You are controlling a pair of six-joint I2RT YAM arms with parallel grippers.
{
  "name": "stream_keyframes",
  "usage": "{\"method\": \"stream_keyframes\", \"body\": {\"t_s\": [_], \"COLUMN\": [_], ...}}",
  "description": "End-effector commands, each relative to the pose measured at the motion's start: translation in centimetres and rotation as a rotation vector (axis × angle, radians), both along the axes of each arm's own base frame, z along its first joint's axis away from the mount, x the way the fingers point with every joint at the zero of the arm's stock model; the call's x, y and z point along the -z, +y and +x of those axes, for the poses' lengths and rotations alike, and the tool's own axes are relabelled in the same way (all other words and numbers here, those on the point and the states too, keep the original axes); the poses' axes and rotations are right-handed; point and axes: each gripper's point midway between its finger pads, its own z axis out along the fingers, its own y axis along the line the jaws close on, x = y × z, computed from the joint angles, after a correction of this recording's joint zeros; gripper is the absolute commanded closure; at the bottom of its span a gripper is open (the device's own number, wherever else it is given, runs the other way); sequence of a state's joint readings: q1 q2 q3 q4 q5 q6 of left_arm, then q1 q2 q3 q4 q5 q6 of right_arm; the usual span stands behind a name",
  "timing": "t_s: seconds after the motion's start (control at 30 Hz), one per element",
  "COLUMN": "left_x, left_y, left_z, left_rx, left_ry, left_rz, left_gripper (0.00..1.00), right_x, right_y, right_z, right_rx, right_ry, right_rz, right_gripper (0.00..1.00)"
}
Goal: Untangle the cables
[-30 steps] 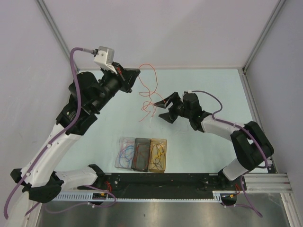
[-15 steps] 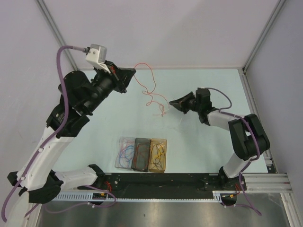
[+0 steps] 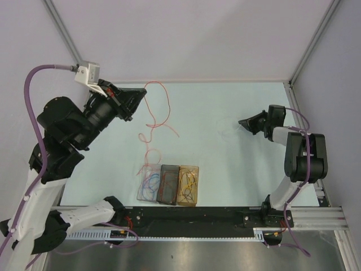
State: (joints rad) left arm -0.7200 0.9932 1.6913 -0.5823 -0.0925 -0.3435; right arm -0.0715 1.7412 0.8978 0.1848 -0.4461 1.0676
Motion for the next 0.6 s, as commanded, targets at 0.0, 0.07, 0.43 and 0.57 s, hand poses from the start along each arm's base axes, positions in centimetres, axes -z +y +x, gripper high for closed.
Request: {"method": "stream_keyframes", "body": {"t_s": [0.0,0.07,0.43,0.57], "left_x": [-0.4,0.1,4.2,6.5], "left_y": [-0.3,-0.4,-0.6,-1.1], "left_z": [-1.5,-1.7,-2.2,-2.0], "left_rx": [0.061,0.071,0.089,0.102], "left_ry": [0.017,0.036,0.100,0.135], "left_rz": [-0.030,-0.031,-0.035,-0.032], "left_gripper": [1.00,1.00,1.00,1.00], "right_x": [-0.4,-0.5,-0.8,-0.8], "right_y": [-0.4,0.0,1.3,1.1], "right_z": [-0.2,-0.4,-1.7,-2.1], "right_rx": [-0.037,-0.053,-0.113,-0.115], "right_ry": [-0.014,-0.017,-0.019,-0.017], "right_rz": [-0.048,-0.052,-0.048,-0.046], "right_gripper": [1.00,1.00,1.00,1.00]}}
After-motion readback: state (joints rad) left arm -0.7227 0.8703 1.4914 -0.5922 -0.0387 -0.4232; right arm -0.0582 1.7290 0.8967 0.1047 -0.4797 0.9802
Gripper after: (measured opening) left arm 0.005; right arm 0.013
